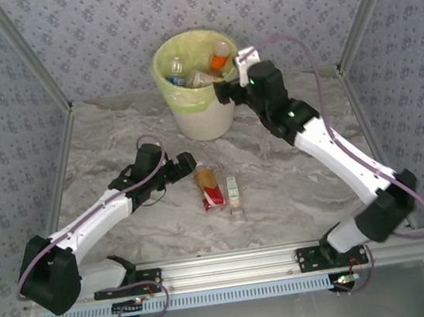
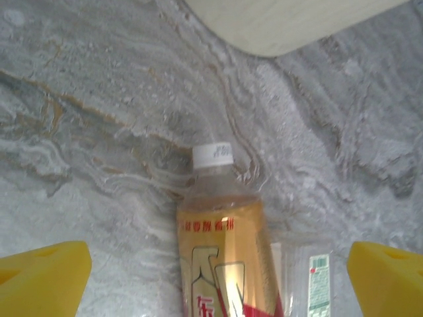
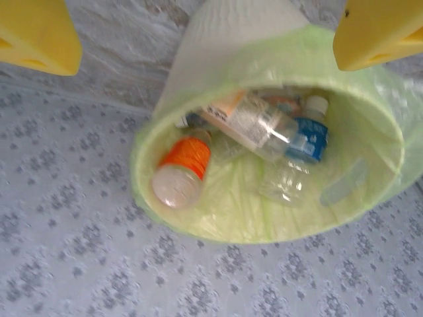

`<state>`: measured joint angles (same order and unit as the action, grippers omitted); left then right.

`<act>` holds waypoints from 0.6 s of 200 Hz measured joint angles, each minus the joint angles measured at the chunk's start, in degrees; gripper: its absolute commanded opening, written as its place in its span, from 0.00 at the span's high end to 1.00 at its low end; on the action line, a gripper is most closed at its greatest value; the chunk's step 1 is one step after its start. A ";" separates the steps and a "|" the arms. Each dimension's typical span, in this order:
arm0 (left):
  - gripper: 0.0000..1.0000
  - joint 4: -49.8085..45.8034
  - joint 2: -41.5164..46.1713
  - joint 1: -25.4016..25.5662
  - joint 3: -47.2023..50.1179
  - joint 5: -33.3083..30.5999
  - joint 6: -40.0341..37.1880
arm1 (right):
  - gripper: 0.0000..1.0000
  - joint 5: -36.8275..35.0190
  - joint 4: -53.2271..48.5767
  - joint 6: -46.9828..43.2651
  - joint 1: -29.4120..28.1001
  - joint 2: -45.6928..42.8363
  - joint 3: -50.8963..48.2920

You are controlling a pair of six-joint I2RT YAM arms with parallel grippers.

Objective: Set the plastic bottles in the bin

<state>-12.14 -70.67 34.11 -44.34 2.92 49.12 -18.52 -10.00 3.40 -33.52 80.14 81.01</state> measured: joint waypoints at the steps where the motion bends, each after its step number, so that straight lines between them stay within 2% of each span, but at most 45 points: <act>1: 0.01 -0.24 0.00 0.22 -0.09 -0.13 0.00 | 0.00 -0.15 0.26 0.11 0.00 -0.55 -0.76; 56: 0.00 -6.10 -2.82 7.32 -3.93 -3.85 -0.11 | 0.00 -8.37 -1.33 7.02 0.96 -15.28 -19.71; 120: 0.00 -15.02 -12.07 10.36 -12.35 -3.87 -1.73 | 0.00 -12.85 -2.86 13.29 4.61 -28.15 -35.08</act>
<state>-27.16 -82.74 44.47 -56.69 -0.95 47.40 -31.38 -12.86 16.69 -28.91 51.99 45.93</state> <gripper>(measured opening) 0.994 0.999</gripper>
